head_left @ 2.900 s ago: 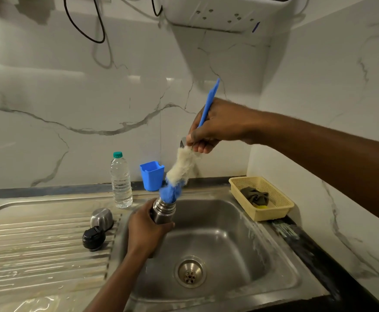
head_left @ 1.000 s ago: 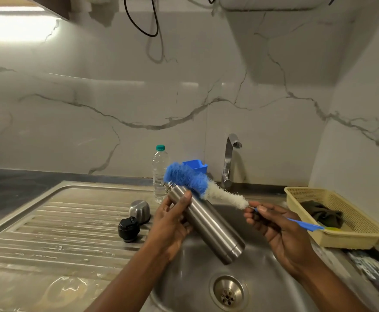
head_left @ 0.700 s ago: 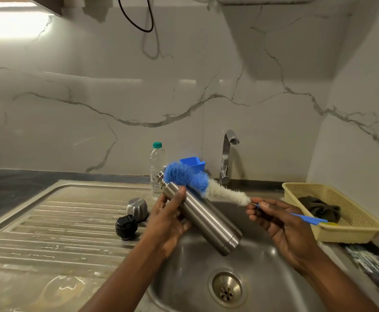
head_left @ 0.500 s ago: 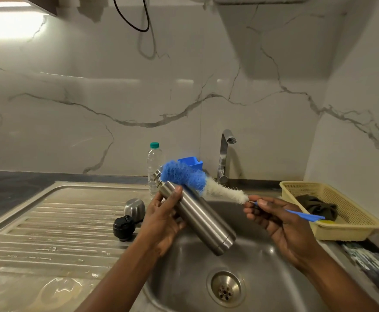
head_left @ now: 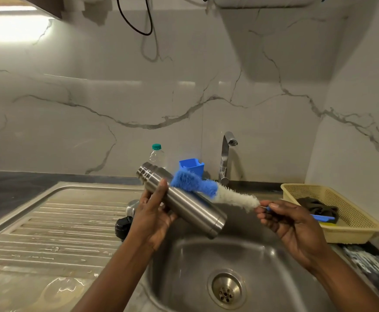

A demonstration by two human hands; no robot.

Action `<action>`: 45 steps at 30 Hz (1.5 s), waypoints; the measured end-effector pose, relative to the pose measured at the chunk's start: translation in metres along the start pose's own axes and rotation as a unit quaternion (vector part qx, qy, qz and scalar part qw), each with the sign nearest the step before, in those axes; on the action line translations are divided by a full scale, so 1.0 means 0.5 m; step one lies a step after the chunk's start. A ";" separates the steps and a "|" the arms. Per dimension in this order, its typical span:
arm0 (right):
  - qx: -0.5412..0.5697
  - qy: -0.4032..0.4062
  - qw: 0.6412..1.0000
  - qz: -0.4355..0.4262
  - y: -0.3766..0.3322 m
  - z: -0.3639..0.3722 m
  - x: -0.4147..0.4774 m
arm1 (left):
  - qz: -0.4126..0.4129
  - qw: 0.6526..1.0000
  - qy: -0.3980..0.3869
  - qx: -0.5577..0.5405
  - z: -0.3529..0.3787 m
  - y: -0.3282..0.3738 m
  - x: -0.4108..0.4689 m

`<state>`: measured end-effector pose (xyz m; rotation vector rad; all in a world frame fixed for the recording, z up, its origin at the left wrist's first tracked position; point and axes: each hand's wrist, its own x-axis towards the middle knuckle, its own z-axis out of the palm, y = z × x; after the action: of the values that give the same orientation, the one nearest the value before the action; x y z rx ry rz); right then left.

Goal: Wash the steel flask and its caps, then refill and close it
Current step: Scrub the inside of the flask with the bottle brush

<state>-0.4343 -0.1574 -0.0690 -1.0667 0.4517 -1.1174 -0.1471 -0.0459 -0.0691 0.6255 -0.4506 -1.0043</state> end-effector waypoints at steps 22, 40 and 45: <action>0.007 0.027 0.997 0.075 -0.025 -0.049 0.003 | 0.071 0.997 0.020 0.006 0.002 0.019 0.000; -0.014 0.008 0.997 0.076 -0.014 -0.051 0.004 | 0.104 0.993 0.048 -0.015 -0.003 0.039 0.001; -0.013 0.012 1.000 0.014 -0.028 -0.041 0.004 | 0.118 0.991 0.053 -0.026 -0.005 0.056 0.003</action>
<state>-0.4560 -0.1694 -0.0660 -1.0679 0.5004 -1.1038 -0.1269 -0.0355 -0.0522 0.5604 -0.3929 -0.7516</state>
